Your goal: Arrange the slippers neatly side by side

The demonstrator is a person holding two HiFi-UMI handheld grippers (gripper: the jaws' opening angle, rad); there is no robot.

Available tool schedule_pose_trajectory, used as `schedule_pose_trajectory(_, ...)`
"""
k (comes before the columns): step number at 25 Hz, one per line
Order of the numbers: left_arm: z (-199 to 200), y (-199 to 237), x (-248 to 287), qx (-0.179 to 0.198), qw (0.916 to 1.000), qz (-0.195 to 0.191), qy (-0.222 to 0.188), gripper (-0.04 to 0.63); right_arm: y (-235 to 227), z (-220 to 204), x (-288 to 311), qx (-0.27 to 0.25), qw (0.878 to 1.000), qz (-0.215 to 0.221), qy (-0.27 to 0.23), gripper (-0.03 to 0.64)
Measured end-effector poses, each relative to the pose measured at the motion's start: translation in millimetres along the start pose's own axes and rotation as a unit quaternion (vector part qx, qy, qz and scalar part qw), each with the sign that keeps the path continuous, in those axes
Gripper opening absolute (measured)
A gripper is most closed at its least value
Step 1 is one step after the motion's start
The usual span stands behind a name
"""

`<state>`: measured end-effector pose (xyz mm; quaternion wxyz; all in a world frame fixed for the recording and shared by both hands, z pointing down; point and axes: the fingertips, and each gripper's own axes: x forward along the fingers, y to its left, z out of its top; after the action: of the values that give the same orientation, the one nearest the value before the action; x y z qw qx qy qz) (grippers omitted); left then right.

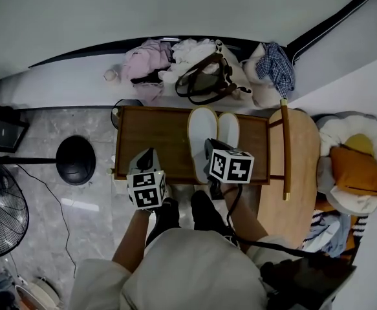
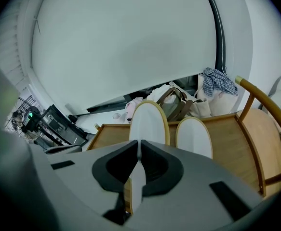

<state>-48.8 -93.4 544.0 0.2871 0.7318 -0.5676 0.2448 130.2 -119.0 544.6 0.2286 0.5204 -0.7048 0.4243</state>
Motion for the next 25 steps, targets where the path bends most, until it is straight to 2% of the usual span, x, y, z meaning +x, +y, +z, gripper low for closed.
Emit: schedule_pose_trajectory(25, -32, 2, 36, -0.001, 0.9982, 0.004, 0.060, 0.003, -30, -22, 49, 0.072, 0.997, 0.004, 0.039, 0.044)
